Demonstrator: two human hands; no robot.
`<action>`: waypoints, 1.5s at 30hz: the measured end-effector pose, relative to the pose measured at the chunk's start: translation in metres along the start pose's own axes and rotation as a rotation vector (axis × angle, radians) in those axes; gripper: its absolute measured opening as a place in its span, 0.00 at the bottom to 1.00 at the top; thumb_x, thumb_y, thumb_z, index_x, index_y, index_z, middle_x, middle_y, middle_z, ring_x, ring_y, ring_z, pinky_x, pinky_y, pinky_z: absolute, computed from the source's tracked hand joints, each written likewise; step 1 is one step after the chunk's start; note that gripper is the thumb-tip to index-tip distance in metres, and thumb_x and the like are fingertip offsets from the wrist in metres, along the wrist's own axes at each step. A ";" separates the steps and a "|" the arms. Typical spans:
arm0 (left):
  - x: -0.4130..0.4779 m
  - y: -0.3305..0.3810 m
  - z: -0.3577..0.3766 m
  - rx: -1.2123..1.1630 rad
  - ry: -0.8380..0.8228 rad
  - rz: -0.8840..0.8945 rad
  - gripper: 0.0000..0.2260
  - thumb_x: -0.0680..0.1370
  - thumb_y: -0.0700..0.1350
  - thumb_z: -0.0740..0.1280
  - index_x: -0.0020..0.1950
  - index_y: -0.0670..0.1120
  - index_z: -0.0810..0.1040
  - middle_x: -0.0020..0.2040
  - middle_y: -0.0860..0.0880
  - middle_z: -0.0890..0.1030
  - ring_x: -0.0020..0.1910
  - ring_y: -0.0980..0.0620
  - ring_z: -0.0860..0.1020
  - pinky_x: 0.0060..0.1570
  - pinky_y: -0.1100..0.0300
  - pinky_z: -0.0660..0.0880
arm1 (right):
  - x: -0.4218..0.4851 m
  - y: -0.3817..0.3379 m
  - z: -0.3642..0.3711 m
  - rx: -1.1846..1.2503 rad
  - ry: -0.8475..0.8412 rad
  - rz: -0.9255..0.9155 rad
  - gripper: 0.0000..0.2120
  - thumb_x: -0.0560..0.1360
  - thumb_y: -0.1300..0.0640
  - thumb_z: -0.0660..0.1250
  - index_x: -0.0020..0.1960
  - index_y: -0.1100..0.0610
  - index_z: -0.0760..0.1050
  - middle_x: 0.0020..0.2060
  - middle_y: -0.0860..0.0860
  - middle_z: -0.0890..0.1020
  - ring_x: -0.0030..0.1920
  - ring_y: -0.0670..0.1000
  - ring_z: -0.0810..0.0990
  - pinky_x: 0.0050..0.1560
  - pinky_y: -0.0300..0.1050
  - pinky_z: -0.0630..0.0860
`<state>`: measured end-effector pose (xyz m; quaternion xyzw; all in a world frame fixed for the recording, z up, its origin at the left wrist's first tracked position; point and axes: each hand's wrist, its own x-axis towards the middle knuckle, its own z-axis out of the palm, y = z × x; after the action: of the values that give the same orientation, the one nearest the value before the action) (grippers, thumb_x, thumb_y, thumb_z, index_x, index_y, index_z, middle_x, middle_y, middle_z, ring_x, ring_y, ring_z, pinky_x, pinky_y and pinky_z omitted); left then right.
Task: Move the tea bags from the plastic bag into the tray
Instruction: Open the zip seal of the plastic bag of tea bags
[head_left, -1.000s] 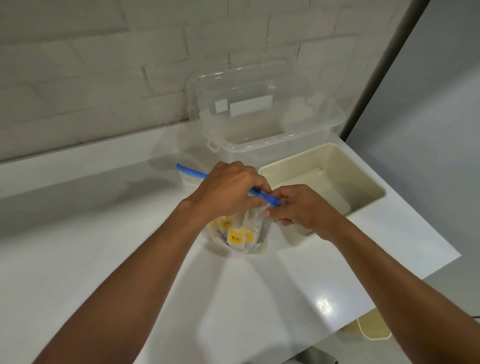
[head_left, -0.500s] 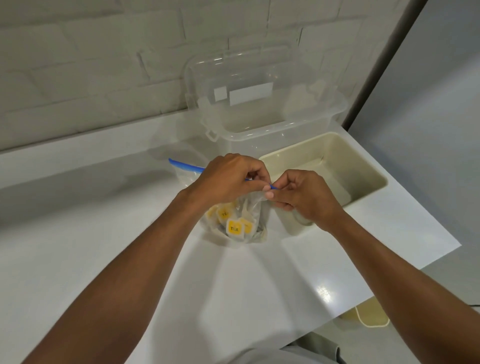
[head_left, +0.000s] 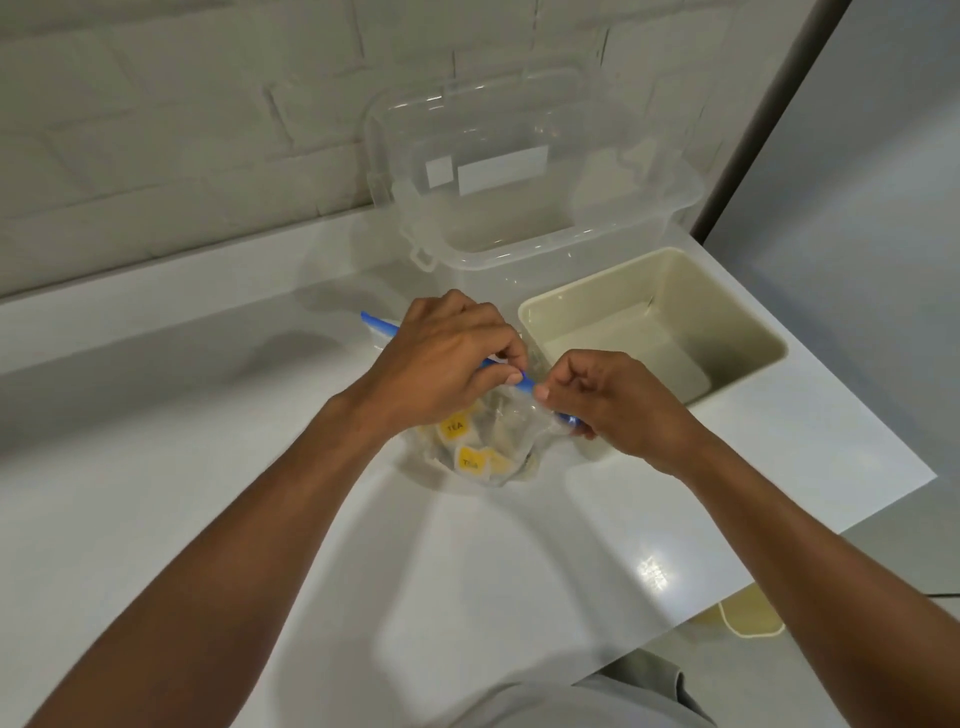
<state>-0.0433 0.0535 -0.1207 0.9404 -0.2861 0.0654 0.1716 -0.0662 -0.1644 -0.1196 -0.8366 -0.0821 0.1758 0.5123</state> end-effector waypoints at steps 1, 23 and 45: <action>-0.002 -0.003 -0.001 0.028 0.019 0.003 0.03 0.79 0.54 0.67 0.50 0.59 0.80 0.50 0.60 0.78 0.56 0.54 0.70 0.57 0.57 0.59 | -0.001 0.000 -0.001 -0.019 -0.005 -0.001 0.10 0.75 0.55 0.71 0.39 0.58 0.75 0.28 0.47 0.78 0.29 0.45 0.74 0.33 0.38 0.72; 0.007 -0.051 -0.043 0.071 0.007 -0.073 0.03 0.80 0.52 0.67 0.52 0.57 0.80 0.53 0.54 0.74 0.52 0.51 0.70 0.51 0.56 0.63 | 0.027 -0.021 0.002 -0.027 -0.146 -0.074 0.10 0.79 0.54 0.67 0.42 0.59 0.74 0.30 0.44 0.74 0.32 0.43 0.71 0.37 0.37 0.68; -0.005 0.011 -0.015 -1.508 0.344 -1.049 0.08 0.79 0.34 0.66 0.57 0.43 0.77 0.39 0.45 0.81 0.34 0.53 0.82 0.37 0.61 0.81 | 0.034 -0.021 0.024 0.425 0.035 0.074 0.09 0.78 0.58 0.69 0.43 0.57 0.70 0.33 0.53 0.76 0.27 0.47 0.73 0.30 0.41 0.73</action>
<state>-0.0542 0.0533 -0.1046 0.5670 0.2375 -0.0851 0.7841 -0.0425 -0.1237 -0.1180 -0.7153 -0.0035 0.1933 0.6715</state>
